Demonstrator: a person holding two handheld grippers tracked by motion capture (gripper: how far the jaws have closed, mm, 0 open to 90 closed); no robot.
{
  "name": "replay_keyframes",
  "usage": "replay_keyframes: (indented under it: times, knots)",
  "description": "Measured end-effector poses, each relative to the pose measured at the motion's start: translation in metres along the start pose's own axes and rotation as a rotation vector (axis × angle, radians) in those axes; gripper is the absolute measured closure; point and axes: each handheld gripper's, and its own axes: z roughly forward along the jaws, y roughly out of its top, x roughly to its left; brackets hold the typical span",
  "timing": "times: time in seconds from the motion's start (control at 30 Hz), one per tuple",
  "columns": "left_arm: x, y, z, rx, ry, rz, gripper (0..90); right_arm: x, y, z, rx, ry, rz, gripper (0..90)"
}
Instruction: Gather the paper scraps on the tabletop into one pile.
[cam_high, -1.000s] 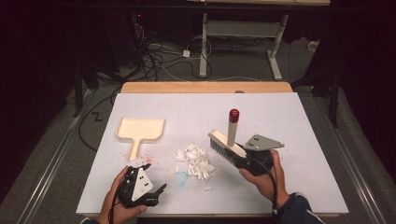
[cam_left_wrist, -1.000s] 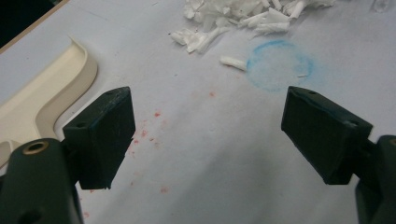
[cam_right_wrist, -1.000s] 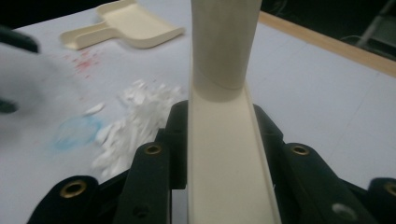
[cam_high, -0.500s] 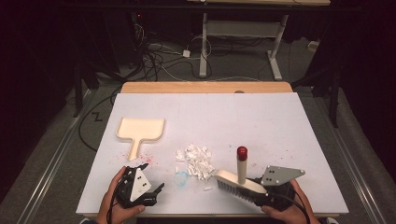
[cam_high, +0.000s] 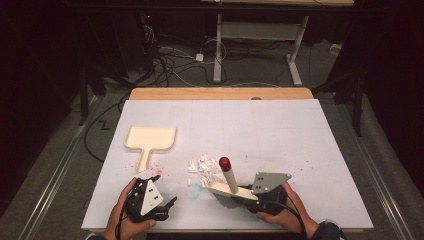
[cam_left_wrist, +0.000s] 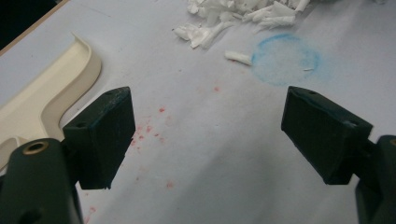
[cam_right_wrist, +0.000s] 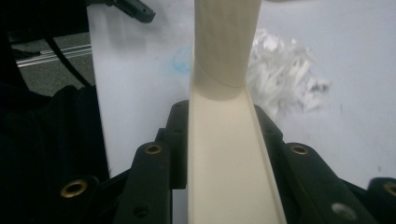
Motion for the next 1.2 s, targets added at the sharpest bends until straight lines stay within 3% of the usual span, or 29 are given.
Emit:
replay_keyframes:
  times: [0.23,0.4,0.5,0.7,0.73,0.9,1.03,1.2]
  knots:
    - [-0.001,0.0,0.001,0.001,-0.006,0.0,16.5,-0.009,0.017,0.018,-0.035,-0.017,-0.035,68.0]
    - [0.0,0.0,0.001,0.0,-0.005,0.001,16.5,-0.013,0.024,0.022,-0.068,-0.029,-0.02,68.0]
    - [0.0,-0.001,0.0,-0.005,0.001,-0.006,16.5,-0.01,0.029,0.02,-0.107,-0.038,-0.026,68.0]
    - [0.005,-0.003,-0.007,-0.035,0.021,-0.037,16.5,0.0,0.041,0.02,-0.205,-0.08,0.017,67.9]
    - [0.006,-0.004,-0.008,-0.045,0.027,-0.046,16.5,0.001,0.043,0.023,-0.217,-0.062,0.018,68.0]
    - [0.011,-0.007,-0.015,-0.071,0.062,-0.083,16.5,0.012,0.045,0.046,-0.187,-0.008,0.022,68.0]
    - [0.013,-0.009,-0.015,-0.08,0.069,-0.086,16.6,0.016,0.043,0.066,-0.168,0.008,0.062,67.9]
    - [0.009,-0.008,-0.013,-0.056,0.04,-0.073,16.6,0.017,0.041,0.076,-0.149,-0.041,0.057,68.0]
